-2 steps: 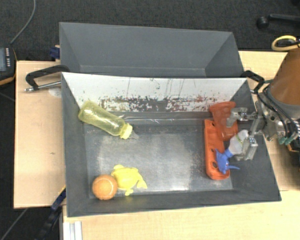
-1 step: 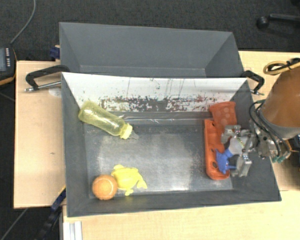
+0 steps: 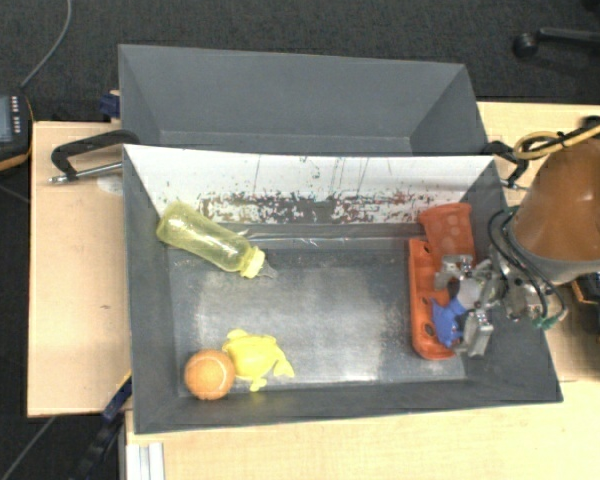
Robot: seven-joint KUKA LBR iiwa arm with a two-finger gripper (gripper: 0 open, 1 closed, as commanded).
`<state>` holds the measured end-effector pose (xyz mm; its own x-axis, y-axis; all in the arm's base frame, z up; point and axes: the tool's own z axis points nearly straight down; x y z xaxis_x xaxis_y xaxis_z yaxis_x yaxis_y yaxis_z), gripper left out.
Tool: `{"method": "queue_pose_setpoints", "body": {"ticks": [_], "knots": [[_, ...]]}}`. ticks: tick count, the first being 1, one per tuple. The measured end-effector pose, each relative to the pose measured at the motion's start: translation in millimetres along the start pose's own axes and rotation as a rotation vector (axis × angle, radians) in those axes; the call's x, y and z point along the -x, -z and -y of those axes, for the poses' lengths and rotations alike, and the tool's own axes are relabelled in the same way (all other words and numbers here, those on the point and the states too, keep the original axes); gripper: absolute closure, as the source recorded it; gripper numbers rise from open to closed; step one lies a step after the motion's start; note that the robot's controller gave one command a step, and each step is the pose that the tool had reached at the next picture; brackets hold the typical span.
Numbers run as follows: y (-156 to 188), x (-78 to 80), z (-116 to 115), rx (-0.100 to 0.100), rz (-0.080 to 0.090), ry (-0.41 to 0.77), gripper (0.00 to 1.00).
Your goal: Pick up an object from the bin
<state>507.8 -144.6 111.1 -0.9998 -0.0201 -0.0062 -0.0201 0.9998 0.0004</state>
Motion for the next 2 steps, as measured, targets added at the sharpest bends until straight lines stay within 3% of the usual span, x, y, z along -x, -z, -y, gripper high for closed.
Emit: {"method": "queue_pose_setpoints", "body": {"ticks": [1,2], "knots": [[-29.8,-9.1,4.5,-0.001,0.003,0.138,0.00],[-42.0,-11.8,-7.1,0.001,-0.001,0.235,0.00]]}}
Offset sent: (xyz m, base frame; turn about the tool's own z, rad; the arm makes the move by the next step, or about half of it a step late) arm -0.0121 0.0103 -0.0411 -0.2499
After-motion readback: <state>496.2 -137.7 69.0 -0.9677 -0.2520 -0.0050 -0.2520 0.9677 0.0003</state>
